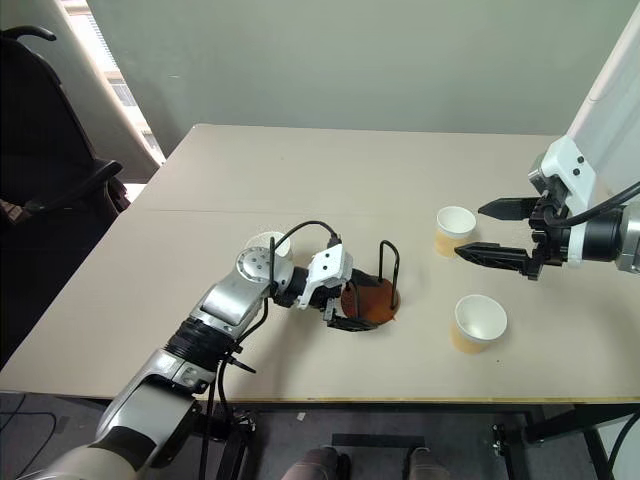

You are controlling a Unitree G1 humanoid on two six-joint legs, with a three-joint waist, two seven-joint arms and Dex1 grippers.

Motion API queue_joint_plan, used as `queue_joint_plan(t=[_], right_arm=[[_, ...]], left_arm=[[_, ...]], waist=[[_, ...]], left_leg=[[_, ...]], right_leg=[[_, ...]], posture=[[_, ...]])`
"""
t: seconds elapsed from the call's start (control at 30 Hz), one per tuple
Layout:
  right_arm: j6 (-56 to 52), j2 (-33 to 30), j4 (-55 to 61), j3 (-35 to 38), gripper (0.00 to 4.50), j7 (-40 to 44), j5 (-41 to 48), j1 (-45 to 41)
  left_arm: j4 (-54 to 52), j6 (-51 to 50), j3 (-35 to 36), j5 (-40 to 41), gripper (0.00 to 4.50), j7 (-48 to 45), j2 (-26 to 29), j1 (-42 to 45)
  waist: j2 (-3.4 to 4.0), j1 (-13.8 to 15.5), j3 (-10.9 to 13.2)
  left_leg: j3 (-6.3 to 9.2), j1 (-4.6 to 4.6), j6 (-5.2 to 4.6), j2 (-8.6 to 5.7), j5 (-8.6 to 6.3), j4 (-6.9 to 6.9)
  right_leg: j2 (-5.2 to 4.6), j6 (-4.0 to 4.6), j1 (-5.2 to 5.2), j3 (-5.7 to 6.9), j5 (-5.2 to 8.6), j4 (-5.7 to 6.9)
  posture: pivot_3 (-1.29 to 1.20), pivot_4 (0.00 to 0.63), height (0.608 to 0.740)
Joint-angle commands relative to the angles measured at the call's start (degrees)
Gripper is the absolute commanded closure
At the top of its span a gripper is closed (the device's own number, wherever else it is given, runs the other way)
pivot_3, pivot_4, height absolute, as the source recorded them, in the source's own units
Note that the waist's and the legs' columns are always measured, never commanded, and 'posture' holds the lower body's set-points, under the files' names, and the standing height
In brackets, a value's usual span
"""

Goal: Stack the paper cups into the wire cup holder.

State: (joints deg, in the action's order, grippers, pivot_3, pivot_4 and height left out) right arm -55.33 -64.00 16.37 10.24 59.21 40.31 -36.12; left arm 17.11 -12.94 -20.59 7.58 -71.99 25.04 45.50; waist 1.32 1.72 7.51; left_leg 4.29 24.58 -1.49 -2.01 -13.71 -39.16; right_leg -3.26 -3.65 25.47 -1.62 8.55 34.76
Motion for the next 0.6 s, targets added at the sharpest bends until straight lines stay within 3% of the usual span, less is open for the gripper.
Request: queue_joint_plan(t=[0.03, 0.23, 0.6], right_arm=[[0.09, -1.68, 1.17, 0.61, 0.0, 0.94, 0.61, -1.36], [0.32, -1.65, 1.08, 0.26, 0.0, 1.16, 0.31, -1.5], [0.65, -1.29, 0.63, -0.81, 0.0, 1.22, 0.01, -2.33]], left_arm=[[-5.59, 0.13, 2.01, -0.31, 0.02, 0.11, 2.51, 0.52], [-10.07, -2.74, 3.87, 0.4, 0.02, 1.33, 5.26, 0.28], [-4.53, 0.68, 3.39, -1.51, 0.02, 5.65, 1.16, 1.58]], waist=[[0.0, -0.01, 0.0], [0.0, 0.0, 0.0], [0.0, 0.0, 0.0]], left_leg=[[0.0, 0.01, 0.0, 0.0, 0.0, 0.01], [0.0, 0.05, 0.0, 0.0, -0.01, 0.0], [0.0, 0.02, 0.01, 0.0, -0.02, 0.0]], right_leg=[[0.0, -0.01, 0.02, 0.0, 0.01, 0.0], [0.0, 0.01, 0.03, 0.0, 0.05, -0.02], [-0.01, 0.03, 0.03, 0.0, 0.05, 0.05]], posture=[[0.0, 0.15, 0.74], [0.0, 0.15, 0.74], [0.0, 0.15, 0.74]])
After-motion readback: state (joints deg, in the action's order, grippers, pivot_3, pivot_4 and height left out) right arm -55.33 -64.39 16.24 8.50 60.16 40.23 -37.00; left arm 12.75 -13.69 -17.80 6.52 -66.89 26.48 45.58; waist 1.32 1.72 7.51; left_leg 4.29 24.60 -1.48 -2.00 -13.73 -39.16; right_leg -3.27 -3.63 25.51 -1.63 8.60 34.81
